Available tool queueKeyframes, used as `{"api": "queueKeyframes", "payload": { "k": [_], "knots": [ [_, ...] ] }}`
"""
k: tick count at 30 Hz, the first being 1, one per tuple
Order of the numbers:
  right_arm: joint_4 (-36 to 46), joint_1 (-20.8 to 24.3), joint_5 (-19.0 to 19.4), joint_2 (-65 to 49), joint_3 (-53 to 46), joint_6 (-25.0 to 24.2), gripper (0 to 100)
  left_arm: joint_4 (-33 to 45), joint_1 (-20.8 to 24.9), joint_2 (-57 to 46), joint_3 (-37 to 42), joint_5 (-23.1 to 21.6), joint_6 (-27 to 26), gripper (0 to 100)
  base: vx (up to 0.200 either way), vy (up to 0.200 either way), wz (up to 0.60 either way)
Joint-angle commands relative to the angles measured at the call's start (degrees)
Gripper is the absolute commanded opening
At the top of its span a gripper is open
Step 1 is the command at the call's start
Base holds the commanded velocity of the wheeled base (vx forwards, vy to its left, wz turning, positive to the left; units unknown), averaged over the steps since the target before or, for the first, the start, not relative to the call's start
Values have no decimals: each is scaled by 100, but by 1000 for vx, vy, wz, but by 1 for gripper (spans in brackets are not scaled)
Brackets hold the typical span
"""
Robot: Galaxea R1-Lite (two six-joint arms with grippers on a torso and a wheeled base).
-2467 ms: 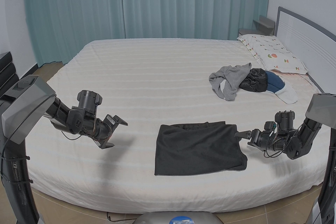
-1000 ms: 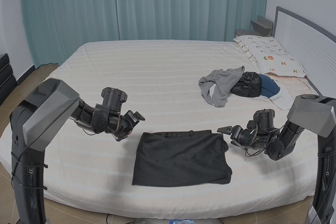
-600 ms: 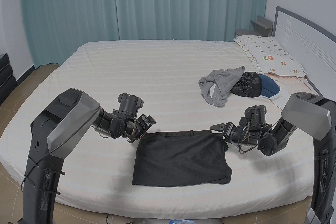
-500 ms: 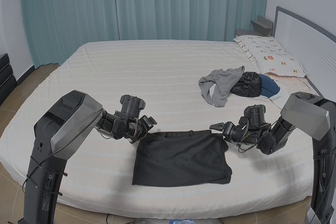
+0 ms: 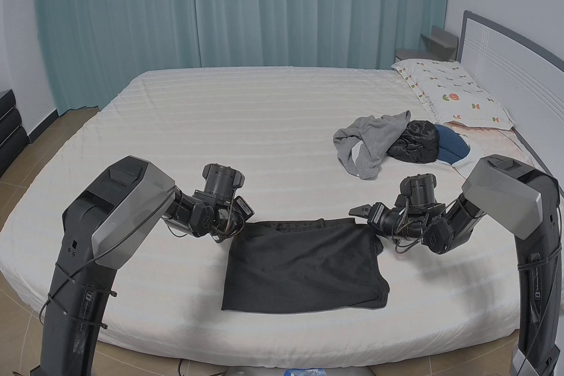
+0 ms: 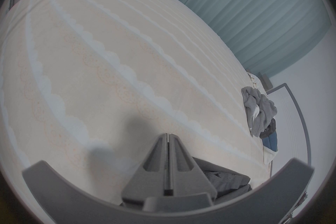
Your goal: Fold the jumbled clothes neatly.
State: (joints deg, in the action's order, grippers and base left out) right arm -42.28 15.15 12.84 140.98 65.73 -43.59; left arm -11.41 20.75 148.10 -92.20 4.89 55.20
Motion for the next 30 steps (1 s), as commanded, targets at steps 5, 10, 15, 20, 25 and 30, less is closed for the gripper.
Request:
{"api": "queueKeyframes", "payload": {
  "k": [5, 10, 15, 20, 25, 30],
  "knots": [
    [106, 67, -44, 113, 115, 18, 0, -2, -9, -36, 62, 21, 35, 0, 0, 0, 0],
    [97, 49, -62, 78, 107, 18, 0, 7, -18, -27, 70, 30, 35, 0, 0, 0, 0],
    [0, -48, -220, 34, 124, 18, 0, 16, -53, -18, 79, 39, 26, 0, 0, 0, 0],
    [-395, -162, -299, 52, 98, 18, 0, -10, -62, -10, 123, 232, 44, 0, 0, 0, 0],
    [-413, -171, -299, 52, 71, 18, 0, -19, -62, -27, 149, 285, 52, 0, 0, 0, 0],
    [-413, -162, -282, 96, 133, 18, 0, -19, -62, -10, 149, 285, 44, 0, 0, 0, 0]
  ]
}}
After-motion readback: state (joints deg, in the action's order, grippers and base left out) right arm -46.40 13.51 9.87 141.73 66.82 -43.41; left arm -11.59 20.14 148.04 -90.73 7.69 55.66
